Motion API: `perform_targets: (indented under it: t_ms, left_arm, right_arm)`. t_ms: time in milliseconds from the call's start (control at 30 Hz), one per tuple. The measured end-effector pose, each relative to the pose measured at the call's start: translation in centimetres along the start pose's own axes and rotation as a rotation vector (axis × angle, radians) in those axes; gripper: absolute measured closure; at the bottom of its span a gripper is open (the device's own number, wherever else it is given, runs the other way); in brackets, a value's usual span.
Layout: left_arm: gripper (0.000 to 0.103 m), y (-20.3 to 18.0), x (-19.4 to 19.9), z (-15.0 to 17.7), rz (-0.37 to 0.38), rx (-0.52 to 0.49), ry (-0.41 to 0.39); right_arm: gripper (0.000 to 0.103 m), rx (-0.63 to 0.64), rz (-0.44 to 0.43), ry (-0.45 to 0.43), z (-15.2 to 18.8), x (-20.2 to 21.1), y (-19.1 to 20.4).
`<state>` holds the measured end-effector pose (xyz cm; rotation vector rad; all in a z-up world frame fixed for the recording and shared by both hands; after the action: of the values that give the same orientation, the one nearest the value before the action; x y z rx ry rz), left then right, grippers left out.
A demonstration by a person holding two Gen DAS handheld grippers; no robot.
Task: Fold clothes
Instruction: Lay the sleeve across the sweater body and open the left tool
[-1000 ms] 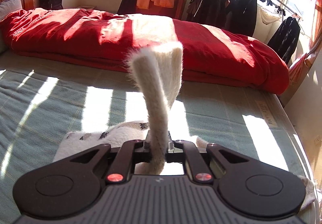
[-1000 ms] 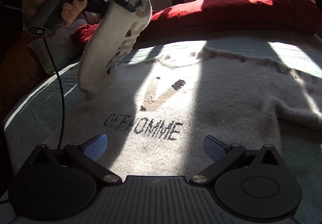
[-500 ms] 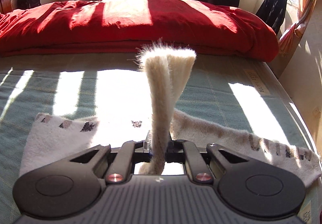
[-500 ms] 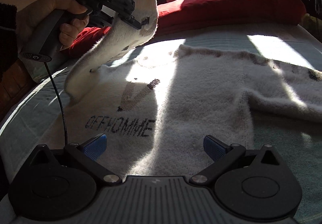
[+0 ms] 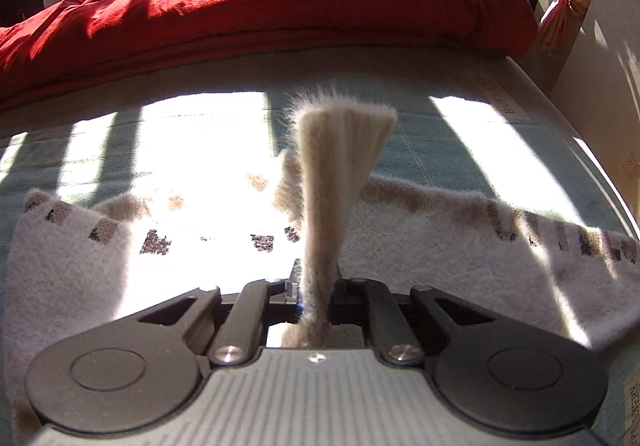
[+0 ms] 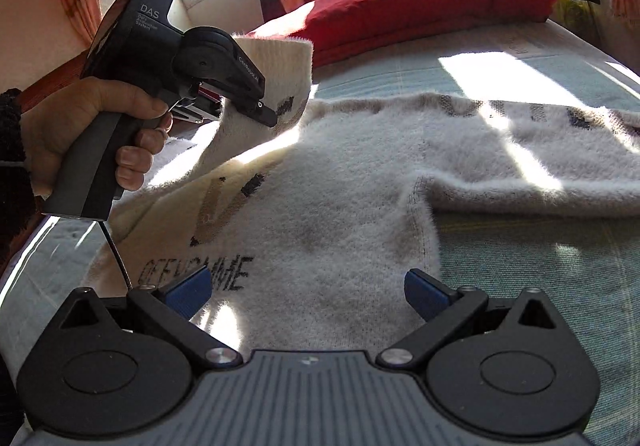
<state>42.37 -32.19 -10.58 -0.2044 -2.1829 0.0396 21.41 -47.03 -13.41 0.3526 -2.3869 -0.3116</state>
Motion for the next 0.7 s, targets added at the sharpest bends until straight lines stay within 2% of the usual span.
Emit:
perform_targets:
  t_ms: [233,300,700]
  left_arm:
    - [0.095,-1.2,-0.9,0.7,-0.005,-0.035,0.030]
    - [0.091,-1.1,-0.8,0.7,-0.005,-0.039,0.035]
    - [0.087,-2.0,0.1,0.9,0.027,-0.062,0.066]
  right_arm:
    - [0.000,-0.007,0.022,0.007,0.0,-0.2,-0.5]
    - [0.000,-0.009,0.022,0.006,0.0,-0.1,-0.6]
    - [0.000,-0.023,0.030,0.007,-0.1,-0.4,-0.8]
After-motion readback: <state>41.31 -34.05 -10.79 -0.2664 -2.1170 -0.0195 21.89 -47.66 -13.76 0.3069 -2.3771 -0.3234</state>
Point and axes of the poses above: each gripper's, at about its wrist camera, not at the fingertips, and x roughly against the way its jaws point, y to its left, z to its underside, the point moved 2 cm from there along -x, roughly the way its jaws point, and after that the axes turned 5 degrees about x, right-handed, at the moved point
